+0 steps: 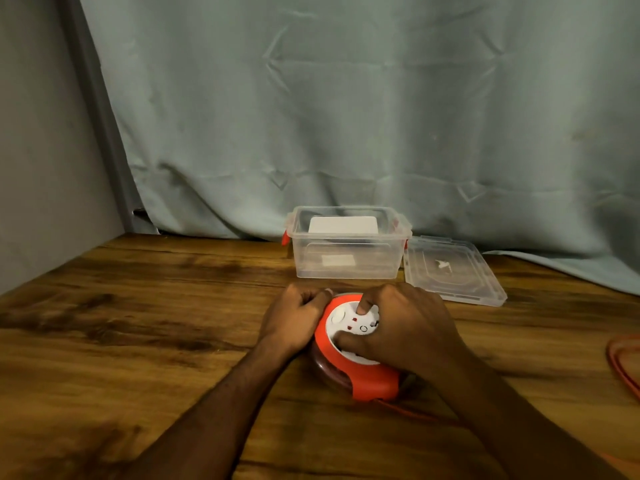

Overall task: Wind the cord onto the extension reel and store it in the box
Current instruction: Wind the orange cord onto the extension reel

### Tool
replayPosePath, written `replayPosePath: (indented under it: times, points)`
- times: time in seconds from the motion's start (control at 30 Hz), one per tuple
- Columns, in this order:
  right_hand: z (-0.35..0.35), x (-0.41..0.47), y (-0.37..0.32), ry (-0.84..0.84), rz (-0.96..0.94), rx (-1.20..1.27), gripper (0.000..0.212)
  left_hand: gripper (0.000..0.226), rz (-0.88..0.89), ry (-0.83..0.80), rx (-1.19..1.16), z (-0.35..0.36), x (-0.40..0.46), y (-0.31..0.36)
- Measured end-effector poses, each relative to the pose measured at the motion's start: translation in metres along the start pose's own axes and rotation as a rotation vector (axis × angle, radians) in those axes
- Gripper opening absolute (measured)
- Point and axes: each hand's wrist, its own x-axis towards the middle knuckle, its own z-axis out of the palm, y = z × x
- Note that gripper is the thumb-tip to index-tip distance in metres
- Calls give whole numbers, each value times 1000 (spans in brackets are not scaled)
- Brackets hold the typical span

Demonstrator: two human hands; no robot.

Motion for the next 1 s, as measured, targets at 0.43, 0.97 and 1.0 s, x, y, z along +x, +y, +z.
replayPosePath:
  times: [0.43,0.97,1.0]
  points:
    - [-5,1,-4,15,155,-27,57,49,-2,9,84,-1,-2,1]
    - [-11,2,14,-146,-165,56,69,56,11,23,86,1,3,-5]
    - [-8,2,12,-118,-143,36,71,56,12,25,93,1,3,-4]
